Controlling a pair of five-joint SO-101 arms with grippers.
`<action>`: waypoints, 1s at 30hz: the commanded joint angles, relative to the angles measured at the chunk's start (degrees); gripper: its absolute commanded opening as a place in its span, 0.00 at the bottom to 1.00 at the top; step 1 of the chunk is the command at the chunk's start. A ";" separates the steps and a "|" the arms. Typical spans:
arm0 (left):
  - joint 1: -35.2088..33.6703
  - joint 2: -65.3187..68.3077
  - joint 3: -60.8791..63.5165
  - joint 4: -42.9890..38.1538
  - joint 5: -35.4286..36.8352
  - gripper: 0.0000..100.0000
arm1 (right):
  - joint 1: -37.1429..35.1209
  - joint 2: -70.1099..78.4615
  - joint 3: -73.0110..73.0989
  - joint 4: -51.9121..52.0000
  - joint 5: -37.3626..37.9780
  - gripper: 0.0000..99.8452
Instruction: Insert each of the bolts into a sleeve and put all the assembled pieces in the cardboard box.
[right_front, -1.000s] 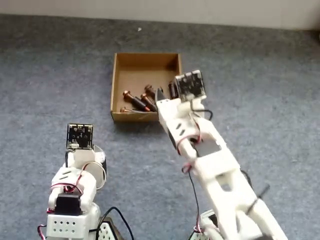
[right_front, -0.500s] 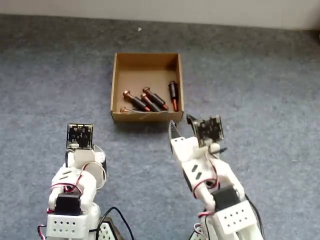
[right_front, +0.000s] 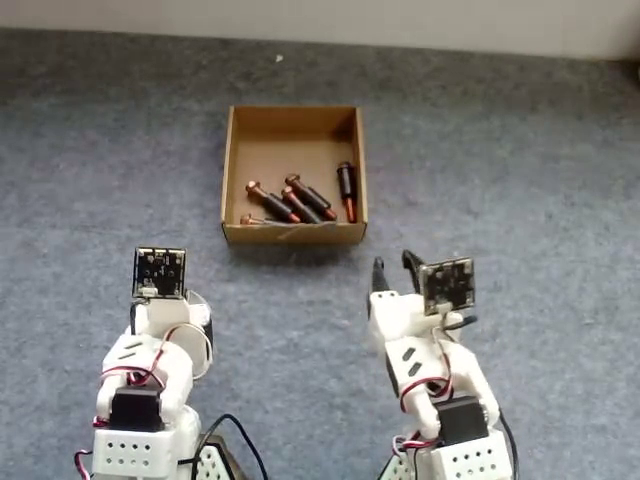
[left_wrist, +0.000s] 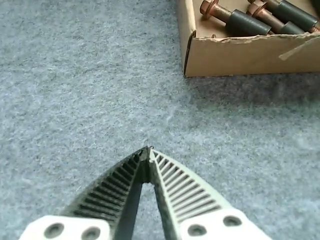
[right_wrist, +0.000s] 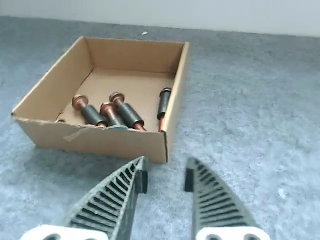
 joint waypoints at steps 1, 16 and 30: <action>-0.48 -0.22 1.10 0.26 0.62 0.01 | 2.51 -0.40 2.95 0.22 -4.04 0.00; -0.48 -0.22 1.10 0.18 0.53 0.01 | 3.38 -0.40 6.29 18.24 -4.22 0.01; -0.48 -0.22 1.10 1.14 0.35 0.01 | 3.38 -0.31 6.29 33.27 -4.13 0.01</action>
